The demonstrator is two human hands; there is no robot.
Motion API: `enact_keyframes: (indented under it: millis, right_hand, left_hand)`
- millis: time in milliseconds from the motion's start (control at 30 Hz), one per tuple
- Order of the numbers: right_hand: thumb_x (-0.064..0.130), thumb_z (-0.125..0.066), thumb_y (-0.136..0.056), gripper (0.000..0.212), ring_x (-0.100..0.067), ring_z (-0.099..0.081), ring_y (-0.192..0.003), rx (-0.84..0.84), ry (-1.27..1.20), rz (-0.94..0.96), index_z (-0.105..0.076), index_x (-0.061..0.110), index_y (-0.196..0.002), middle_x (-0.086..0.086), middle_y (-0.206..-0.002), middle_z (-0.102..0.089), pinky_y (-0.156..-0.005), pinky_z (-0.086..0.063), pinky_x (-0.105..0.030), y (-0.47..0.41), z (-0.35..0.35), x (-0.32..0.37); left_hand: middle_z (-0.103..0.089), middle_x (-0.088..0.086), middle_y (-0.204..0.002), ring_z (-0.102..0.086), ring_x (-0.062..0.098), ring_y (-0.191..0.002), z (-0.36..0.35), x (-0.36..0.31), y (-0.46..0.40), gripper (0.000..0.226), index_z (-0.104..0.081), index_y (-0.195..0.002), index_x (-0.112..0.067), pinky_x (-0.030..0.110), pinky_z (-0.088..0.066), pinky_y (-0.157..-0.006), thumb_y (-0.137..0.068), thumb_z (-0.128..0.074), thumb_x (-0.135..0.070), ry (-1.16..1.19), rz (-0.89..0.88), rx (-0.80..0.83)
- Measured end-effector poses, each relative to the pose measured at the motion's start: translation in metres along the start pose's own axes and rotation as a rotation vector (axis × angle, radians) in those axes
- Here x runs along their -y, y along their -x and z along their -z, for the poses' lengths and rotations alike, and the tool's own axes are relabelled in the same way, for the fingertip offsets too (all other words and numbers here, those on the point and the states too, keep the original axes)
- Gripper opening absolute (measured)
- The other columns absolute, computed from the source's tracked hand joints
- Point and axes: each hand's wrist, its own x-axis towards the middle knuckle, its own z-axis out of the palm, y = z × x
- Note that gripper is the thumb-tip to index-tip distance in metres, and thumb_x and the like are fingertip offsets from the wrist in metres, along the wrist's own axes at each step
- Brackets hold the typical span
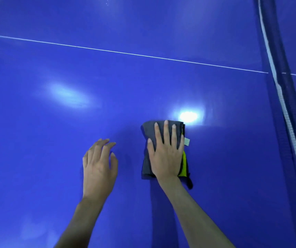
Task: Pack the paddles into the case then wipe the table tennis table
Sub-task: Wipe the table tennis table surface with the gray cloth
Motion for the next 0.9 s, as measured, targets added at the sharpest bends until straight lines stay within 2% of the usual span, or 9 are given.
enact_keyframes:
  millis: [200, 367, 633, 900]
  right_hand:
    - [0.052, -0.028, -0.109, 0.061, -0.028, -0.006, -0.16, 0.025, -0.055, 0.061, -0.019, 0.031, -0.165, -0.002, -0.174, -0.008, -0.126, -0.013, -0.056, 0.002, -0.017, 0.131]
    - [0.051, -0.03, -0.109, 0.059, -0.027, -0.01, -0.16, 0.004, -0.055, 0.065, -0.022, 0.032, -0.164, -0.001, -0.174, -0.011, -0.126, -0.013, -0.056, -0.031, -0.025, 0.169]
    - [0.051, -0.029, -0.109, 0.057, -0.021, -0.014, -0.159, -0.018, -0.034, 0.07, -0.024, 0.036, -0.163, 0.004, -0.172, -0.017, -0.127, -0.015, -0.053, -0.076, -0.026, 0.136]
    - [0.047, -0.038, -0.104, 0.057, -0.021, -0.019, -0.158, -0.064, -0.018, 0.001, -0.032, 0.038, -0.16, 0.005, -0.171, -0.024, -0.128, -0.014, -0.048, -0.094, -0.005, 0.014]
  left_hand:
    - [-0.057, 0.005, -0.137, -0.05, 0.03, -0.133, 0.042, 0.062, -0.016, 0.033, -0.064, -0.125, -0.012, 0.048, -0.042, -0.104, -0.094, -0.065, -0.002, -0.023, 0.034, -0.011]
    - [-0.058, 0.005, -0.135, -0.05, 0.03, -0.134, 0.058, 0.094, -0.03, 0.029, -0.068, -0.117, -0.013, 0.048, -0.043, -0.102, -0.092, -0.066, 0.002, -0.009, -0.022, -0.004]
    - [-0.059, 0.004, -0.134, -0.05, 0.029, -0.136, 0.05, 0.08, -0.056, 0.029, -0.067, -0.119, -0.013, 0.047, -0.042, -0.105, -0.093, -0.065, 0.001, 0.01, -0.091, 0.014]
    - [-0.059, 0.004, -0.135, -0.049, 0.029, -0.137, 0.001, 0.013, -0.065, 0.023, -0.069, -0.108, -0.014, 0.049, -0.041, -0.107, -0.092, -0.065, 0.002, 0.057, -0.15, 0.086]
